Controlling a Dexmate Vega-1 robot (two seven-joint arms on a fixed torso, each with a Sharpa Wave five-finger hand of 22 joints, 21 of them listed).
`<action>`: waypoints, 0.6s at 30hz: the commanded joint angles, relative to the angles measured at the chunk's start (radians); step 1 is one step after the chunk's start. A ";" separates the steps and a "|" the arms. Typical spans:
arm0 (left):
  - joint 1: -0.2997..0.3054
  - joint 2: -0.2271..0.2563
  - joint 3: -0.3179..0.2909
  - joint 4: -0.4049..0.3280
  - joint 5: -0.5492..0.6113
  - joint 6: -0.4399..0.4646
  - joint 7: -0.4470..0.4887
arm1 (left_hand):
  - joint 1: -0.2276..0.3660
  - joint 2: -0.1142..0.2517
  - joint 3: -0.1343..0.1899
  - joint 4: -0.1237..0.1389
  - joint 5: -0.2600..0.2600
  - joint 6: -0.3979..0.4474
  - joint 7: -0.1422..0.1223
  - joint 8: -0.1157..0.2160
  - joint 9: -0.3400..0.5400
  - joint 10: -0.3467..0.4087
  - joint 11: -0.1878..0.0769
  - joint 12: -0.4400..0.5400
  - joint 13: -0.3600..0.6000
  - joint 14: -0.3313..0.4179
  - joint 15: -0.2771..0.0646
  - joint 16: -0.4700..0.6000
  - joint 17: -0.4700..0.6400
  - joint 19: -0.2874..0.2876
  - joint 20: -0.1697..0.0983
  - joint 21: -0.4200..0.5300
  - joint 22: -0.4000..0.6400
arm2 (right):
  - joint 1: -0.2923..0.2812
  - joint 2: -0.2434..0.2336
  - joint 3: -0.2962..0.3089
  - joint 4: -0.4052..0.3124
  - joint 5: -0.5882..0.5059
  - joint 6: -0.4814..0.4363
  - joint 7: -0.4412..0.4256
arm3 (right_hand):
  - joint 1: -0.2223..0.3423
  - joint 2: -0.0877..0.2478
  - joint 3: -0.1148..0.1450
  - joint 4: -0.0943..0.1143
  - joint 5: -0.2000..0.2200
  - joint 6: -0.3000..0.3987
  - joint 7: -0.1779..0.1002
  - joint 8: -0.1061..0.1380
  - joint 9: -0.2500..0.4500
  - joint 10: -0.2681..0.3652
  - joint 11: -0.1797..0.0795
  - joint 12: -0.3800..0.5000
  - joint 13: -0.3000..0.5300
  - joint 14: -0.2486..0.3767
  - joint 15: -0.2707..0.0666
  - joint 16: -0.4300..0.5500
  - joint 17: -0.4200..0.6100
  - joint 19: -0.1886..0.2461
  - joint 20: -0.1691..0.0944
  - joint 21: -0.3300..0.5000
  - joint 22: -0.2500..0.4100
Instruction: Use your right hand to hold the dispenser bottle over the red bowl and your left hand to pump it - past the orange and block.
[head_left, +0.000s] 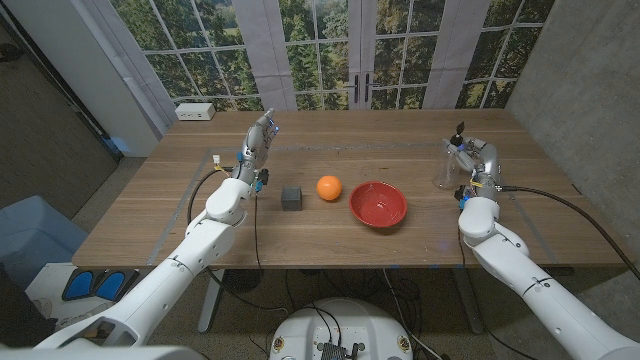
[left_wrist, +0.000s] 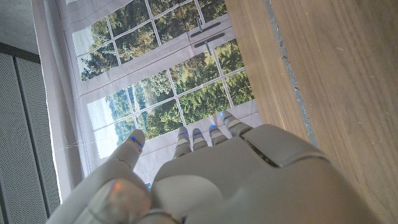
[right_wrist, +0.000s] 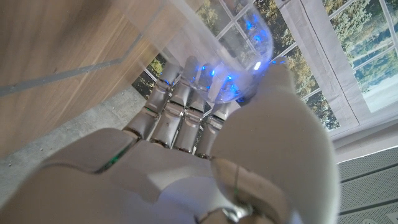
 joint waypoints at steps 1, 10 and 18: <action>-0.006 0.000 0.002 0.011 -0.003 -0.016 -0.009 | 0.001 0.077 0.004 0.005 -0.002 -0.001 -0.003 0.000 0.000 -0.006 -0.002 -0.002 0.000 -0.006 -0.032 -0.001 0.002 0.002 0.001 -0.001 0.004 | -0.007 -0.042 -0.012 -0.032 0.026 -0.058 0.040 | 0.075 0.146 -0.030 0.012 -0.010 -0.094 0.013 -0.042 -0.006 -0.090 0.004 -0.002 -0.012 -0.069 -0.080 -0.005 0.020 -0.020 -0.045 -0.002 0.001; -0.010 -0.001 0.003 0.014 -0.003 -0.022 -0.015 | 0.001 0.074 0.007 0.007 -0.003 -0.001 -0.002 0.000 0.001 -0.007 0.000 -0.003 0.000 -0.008 -0.032 -0.002 0.001 0.001 0.004 -0.003 0.004 | -0.017 -0.072 0.000 -0.090 0.087 -0.164 0.086 | -0.049 0.097 -0.074 0.022 0.047 -0.402 0.046 -0.104 -0.028 -0.390 0.055 0.002 -0.047 -0.280 -0.058 -0.016 0.047 -0.083 0.002 -0.053 0.000; -0.012 -0.003 0.005 0.015 0.003 -0.025 -0.010 | 0.001 0.073 0.008 0.007 -0.003 0.000 -0.002 0.000 0.001 -0.009 0.000 -0.003 0.000 -0.008 -0.031 -0.002 0.001 0.001 0.005 -0.004 0.004 | -0.026 -0.118 0.013 -0.100 0.163 -0.140 0.188 | -0.158 0.038 -0.137 0.031 0.114 -0.706 0.100 -0.097 -0.043 -0.685 0.085 0.004 -0.088 -0.497 0.000 -0.040 0.024 -0.205 0.045 -0.150 -0.001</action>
